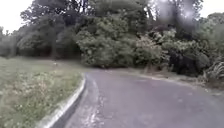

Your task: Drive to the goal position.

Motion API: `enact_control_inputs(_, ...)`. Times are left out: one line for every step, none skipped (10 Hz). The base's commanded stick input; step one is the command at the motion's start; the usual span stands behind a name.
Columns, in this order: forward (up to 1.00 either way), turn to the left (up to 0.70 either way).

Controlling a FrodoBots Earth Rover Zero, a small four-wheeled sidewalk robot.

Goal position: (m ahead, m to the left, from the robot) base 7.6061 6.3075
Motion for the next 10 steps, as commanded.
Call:
enact_control_inputs(0.70, 0.03)
enact_control_inputs(0.70, 0.03)
enact_control_inputs(0.70, 0.04)
enact_control_inputs(0.70, 0.05)
enact_control_inputs(0.70, 0.05)
enact_control_inputs(0.70, 0.06)
enact_control_inputs(0.70, 0.07)
enact_control_inputs(0.70, 0.08)
enact_control_inputs(0.70, 0.08)
enact_control_inputs(0.70, 0.08)
